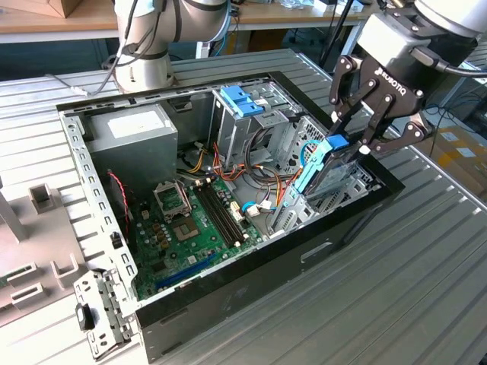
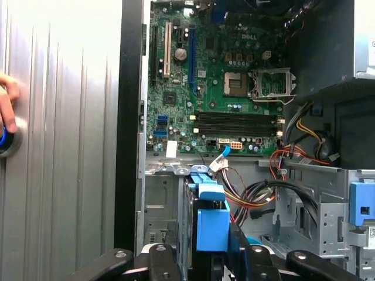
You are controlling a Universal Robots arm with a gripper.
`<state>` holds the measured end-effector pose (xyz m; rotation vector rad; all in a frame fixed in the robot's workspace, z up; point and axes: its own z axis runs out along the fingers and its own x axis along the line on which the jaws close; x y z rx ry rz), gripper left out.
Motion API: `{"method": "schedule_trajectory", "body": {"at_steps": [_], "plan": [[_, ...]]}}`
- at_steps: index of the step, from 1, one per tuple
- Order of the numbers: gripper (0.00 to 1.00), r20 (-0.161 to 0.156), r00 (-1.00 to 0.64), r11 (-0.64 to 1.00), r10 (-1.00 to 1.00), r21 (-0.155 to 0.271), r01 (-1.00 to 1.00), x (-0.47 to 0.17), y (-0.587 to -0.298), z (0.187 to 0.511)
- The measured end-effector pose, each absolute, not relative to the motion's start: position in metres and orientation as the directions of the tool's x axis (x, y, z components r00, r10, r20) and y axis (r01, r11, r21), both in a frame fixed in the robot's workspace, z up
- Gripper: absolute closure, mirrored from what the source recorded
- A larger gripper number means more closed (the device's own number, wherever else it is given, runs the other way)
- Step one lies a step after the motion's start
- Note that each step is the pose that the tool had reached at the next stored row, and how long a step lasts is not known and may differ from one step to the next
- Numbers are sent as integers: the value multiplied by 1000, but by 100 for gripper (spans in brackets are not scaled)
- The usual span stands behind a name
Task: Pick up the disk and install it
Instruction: 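Insert the disk into the insertion slot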
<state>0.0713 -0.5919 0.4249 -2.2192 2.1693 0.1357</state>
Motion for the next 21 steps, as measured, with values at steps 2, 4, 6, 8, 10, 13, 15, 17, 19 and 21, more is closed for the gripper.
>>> {"method": "schedule_trajectory", "body": {"at_steps": [2,4,6,8,10,13,15,17,19,21], "plan": [[56,-88,21,-24,-996,36,-999,71,-592,428],[56,-94,21,-25,-995,36,-999,71,-592,428],[57,-101,21,-25,-995,36,-999,71,-592,427],[76,-105,21,-25,-994,39,-999,71,-592,423],[82,-107,20,-25,-994,42,-999,71,-592,421],[89,-110,20,-25,-994,47,-999,72,-592,417],[89,-113,19,-25,-993,52,-998,74,-592,413],[89,-114,19,-25,-993,56,-998,78,-592,412],[89,-115,18,-25,-993,60,-998,83,-592,411],[89,-115,18,-25,-993,66,-998,89,-592,411]]}}
